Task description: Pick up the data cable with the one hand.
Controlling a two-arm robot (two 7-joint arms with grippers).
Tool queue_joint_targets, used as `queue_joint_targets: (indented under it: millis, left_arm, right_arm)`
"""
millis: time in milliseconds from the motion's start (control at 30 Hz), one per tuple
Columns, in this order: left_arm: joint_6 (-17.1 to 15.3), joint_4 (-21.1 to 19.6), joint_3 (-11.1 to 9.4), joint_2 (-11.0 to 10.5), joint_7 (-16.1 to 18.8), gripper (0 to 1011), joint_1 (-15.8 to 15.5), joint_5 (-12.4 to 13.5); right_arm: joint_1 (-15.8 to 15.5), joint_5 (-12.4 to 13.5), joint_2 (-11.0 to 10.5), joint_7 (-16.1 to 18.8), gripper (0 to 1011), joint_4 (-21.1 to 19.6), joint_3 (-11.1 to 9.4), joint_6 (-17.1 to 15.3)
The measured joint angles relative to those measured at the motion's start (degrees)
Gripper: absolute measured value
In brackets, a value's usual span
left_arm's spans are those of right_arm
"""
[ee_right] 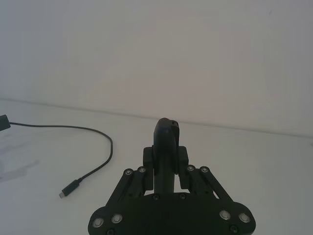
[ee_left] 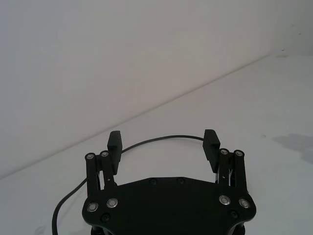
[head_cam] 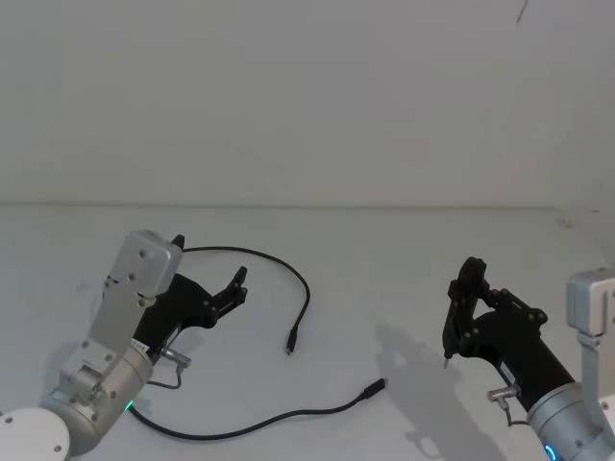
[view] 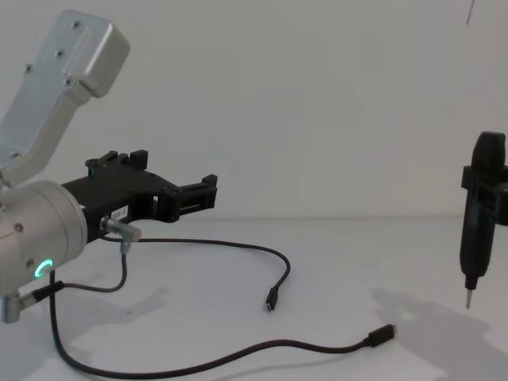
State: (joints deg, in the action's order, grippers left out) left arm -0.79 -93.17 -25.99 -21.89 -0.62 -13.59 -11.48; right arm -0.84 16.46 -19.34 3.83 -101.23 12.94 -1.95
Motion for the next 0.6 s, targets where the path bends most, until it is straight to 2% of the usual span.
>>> queue_joint_targets:
  millis: [600]
  left_arm:
    - [-0.01, -0.01, -0.04, 0.0, 0.0, 1001, 0.0, -0.01]
  right_arm:
    - [0.0, 0.0, 0.0, 0.0, 279, 0.01, 0.0, 0.0]
